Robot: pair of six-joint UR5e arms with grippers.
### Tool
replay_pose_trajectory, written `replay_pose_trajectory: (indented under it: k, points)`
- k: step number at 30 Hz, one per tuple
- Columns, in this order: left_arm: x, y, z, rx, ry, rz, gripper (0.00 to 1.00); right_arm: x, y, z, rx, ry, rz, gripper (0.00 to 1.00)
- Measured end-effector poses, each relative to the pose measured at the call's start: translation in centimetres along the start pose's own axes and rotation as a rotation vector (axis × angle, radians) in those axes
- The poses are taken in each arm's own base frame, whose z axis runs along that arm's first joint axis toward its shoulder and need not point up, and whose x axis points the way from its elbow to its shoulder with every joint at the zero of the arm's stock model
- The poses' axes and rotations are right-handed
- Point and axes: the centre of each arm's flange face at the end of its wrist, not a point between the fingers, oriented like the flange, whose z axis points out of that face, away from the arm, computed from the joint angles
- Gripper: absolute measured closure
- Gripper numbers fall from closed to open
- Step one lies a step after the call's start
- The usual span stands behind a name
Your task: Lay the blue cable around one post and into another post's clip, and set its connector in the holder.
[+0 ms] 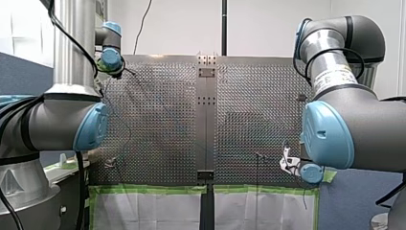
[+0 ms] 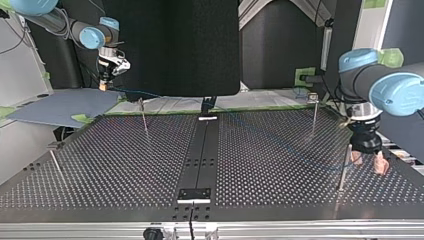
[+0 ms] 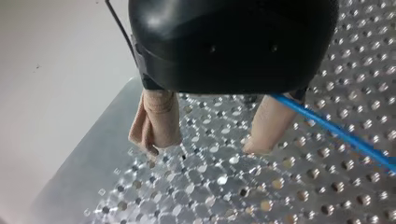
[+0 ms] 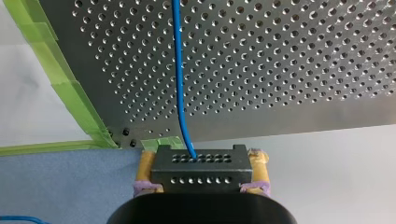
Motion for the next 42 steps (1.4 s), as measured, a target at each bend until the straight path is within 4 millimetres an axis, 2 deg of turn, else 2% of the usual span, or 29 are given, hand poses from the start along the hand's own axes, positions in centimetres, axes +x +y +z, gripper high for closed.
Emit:
replay_pose_trajectory:
  k: [14, 25, 34, 42]
  points:
    - [0.0, -0.7, -1.8, -0.036, 0.024, 0.038, 0.00, 0.0, 0.0, 0.0, 0.000, -0.001, 0.001, 1.00]
    - [1.0, 0.1, -3.4, -0.051, 0.038, 0.051, 0.00, -0.1, 0.0, -0.1, 0.000, -0.003, 0.001, 1.00]
    - [-0.2, -0.8, -4.7, -0.020, 0.011, 0.043, 0.00, -0.1, 0.0, -0.1, -0.001, -0.006, -0.001, 1.00]
    - [-0.3, -1.1, -5.4, -0.013, 0.016, 0.044, 0.00, -0.1, 0.0, -0.1, -0.001, -0.006, 0.000, 1.00]
